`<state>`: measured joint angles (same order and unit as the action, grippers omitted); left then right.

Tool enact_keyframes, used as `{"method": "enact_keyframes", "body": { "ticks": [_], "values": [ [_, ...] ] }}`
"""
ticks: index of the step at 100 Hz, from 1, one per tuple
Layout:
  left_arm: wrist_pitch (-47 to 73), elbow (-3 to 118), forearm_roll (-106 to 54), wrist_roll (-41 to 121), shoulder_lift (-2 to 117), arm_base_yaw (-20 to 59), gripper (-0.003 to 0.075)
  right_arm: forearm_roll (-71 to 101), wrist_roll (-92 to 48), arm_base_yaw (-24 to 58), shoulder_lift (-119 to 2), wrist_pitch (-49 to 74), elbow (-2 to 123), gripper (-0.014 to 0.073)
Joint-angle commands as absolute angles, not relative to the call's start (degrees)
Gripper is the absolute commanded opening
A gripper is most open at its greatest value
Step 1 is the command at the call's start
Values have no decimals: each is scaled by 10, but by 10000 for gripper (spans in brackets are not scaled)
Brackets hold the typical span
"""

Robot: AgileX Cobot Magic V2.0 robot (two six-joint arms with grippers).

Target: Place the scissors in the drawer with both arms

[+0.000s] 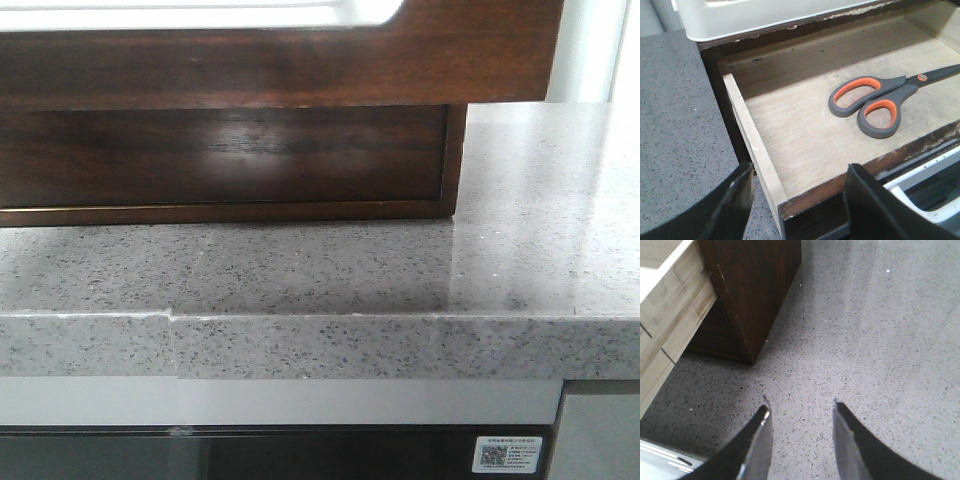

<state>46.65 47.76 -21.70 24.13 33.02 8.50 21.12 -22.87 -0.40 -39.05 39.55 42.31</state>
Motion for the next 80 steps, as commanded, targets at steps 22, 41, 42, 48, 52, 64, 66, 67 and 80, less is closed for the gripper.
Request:
{"method": "enact_keyframes", "body": {
  "ticks": [22, 41, 42, 48, 52, 64, 66, 67, 80],
  "values": [
    [427, 497, -234, 241, 333, 90, 216, 224, -229, -8, -386, 347, 435, -11],
    [426, 497, -235, 240, 333, 90, -17, 219, -231, -8, -386, 341, 435, -69],
    [427, 497, -235, 240, 333, 90, -22, 219, -231, -8, -386, 341, 435, -69],
    [428, 497, -234, 240, 333, 90, -20, 219, -231, -8, -386, 346, 435, -69],
    [428, 497, -234, 240, 333, 90, -20, 219, -231, -8, -386, 348, 435, -69],
    [428, 497, -234, 240, 333, 90, -20, 219, -231, -8, -386, 348, 435, -69],
    [428, 497, -234, 240, 333, 90, -20, 219, -231, -8, -386, 348, 435, -69],
    [428, 497, -234, 240, 333, 90, -20, 219, -231, -8, -386, 348, 435, -69],
    [428, 497, -234, 240, 333, 90, -20, 219, -231, -8, -386, 348, 435, -69]
  ]
}}
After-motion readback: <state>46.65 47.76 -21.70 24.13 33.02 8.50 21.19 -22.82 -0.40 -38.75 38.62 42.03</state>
